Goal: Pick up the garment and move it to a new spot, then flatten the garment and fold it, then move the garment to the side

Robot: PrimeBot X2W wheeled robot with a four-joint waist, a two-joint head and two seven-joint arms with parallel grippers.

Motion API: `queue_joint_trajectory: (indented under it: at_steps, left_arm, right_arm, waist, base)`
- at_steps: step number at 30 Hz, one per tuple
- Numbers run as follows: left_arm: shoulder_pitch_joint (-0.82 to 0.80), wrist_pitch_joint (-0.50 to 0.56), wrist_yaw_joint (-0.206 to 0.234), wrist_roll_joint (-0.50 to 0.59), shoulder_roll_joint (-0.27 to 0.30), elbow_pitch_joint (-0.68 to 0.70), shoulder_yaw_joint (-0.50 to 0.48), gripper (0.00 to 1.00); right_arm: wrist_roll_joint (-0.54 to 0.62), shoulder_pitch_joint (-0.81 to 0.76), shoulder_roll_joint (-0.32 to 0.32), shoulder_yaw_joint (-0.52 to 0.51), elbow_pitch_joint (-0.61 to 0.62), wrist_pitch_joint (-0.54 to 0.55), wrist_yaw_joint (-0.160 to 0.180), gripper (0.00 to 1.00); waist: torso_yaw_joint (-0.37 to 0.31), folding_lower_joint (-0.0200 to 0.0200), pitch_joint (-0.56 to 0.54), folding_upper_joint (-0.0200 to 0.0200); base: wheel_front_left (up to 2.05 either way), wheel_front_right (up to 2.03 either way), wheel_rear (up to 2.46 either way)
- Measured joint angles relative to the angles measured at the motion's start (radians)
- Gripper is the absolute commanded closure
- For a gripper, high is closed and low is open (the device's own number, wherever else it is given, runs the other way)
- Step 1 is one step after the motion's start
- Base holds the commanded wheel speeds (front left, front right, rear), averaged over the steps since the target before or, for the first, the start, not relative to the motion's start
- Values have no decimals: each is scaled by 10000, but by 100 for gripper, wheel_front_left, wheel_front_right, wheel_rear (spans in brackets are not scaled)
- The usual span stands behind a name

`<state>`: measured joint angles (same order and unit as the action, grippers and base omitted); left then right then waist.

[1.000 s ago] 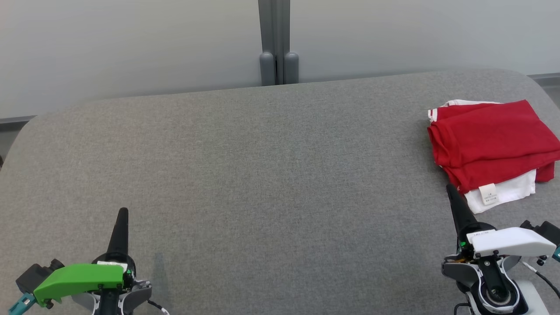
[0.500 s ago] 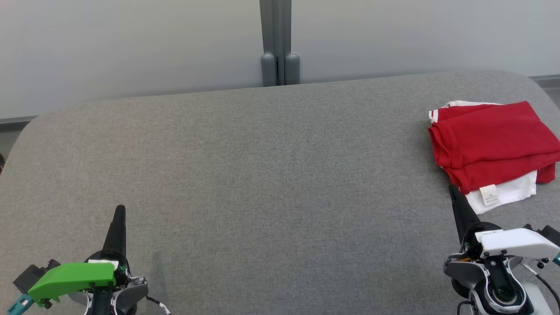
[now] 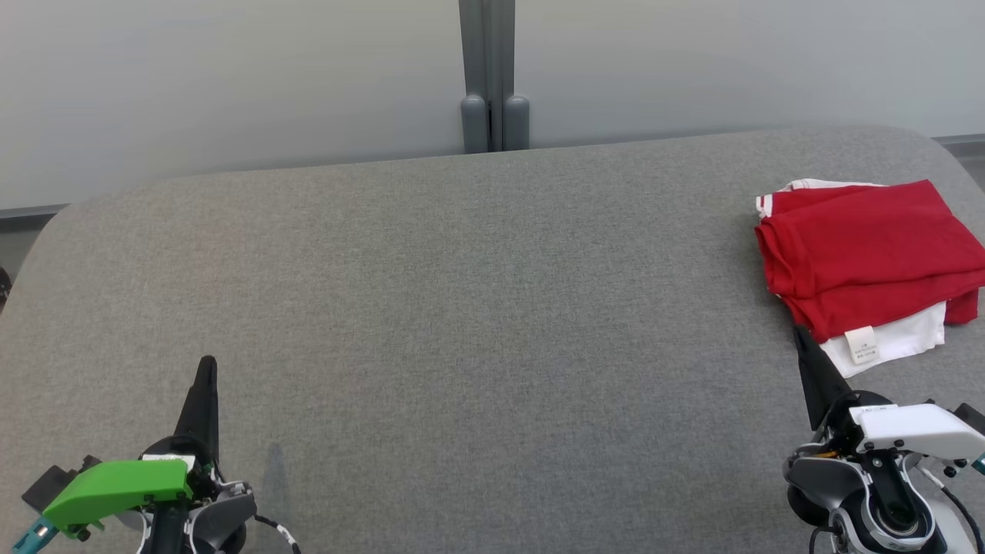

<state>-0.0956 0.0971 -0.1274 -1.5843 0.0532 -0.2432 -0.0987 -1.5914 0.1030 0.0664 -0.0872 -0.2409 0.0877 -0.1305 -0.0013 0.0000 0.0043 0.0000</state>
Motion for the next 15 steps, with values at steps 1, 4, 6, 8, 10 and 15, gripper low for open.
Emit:
queue_joint_trajectory:
  at_steps: [1,4,6,8,10,15]
  left_arm:
    - [-9,36,0,-54,0,-2,-13,100]
    - [-41,75,-2,-242,0,-8,-40,100]
    - [-58,104,-4,-341,0,-15,-61,100]
    - [-71,115,-4,-343,0,-15,-63,100]
    - [-71,115,-4,-343,0,-15,-69,100]
    - [-71,117,-4,-343,0,-17,-71,100]
  right_arm:
    - [-63,1,-2,-13,-4,8,0,100]
    - [-238,3,-4,-46,-13,77,0,100]
    - [-355,4,-6,-67,-17,92,0,100]
    - [-357,5,-10,-75,-19,119,0,100]
    - [-357,7,-15,-79,-19,121,0,100]
    - [-357,8,-29,-90,-21,123,0,100]
  waist:
    - [3,0,-2,0]
    - [10,0,-8,0]
    - [13,0,-12,0]
    - [13,0,-12,0]
    - [13,0,-11,0]
    - [13,0,-11,0]
  base:
    - [0,0,0]
    - [0,0,0]
    - [0,0,0]
    - [0,0,0]
    - [0,0,0]
    - [0,0,0]
